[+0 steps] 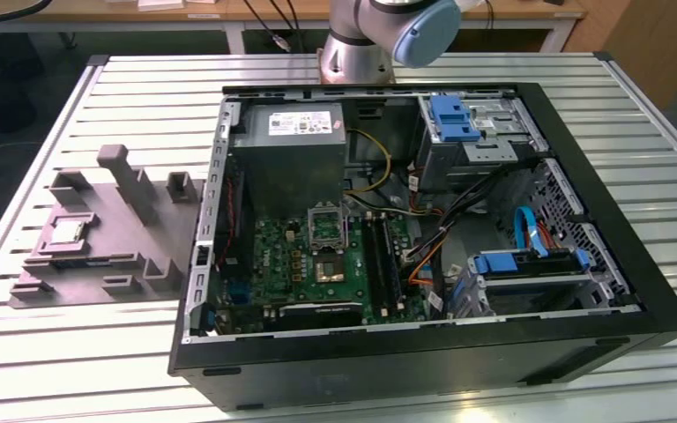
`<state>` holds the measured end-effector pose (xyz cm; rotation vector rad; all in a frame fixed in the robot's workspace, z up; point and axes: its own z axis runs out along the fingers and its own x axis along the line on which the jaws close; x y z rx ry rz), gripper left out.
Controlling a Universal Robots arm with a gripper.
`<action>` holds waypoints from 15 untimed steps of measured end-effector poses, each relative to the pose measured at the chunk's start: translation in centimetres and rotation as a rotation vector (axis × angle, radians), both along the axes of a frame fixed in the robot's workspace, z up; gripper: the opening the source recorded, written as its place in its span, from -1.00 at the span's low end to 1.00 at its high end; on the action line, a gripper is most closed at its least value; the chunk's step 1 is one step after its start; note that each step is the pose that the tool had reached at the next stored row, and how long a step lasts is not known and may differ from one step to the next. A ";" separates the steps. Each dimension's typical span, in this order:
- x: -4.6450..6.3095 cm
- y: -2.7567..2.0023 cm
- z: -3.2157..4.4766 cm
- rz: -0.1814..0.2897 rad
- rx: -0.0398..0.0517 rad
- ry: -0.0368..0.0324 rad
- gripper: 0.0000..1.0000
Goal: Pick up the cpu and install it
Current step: 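Pick up the cpu and move it towards the insertion slot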
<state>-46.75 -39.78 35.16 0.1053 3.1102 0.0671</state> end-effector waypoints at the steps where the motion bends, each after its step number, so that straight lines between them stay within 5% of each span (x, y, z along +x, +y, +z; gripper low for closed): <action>1: 0.0 0.00 0.00 0.000 0.0000 0.0001 -0.79; 9: 0.0 0.00 0.00 0.000 0.0000 0.0000 -0.77; 15: 0.0 0.00 0.00 0.000 0.0000 0.0000 -0.18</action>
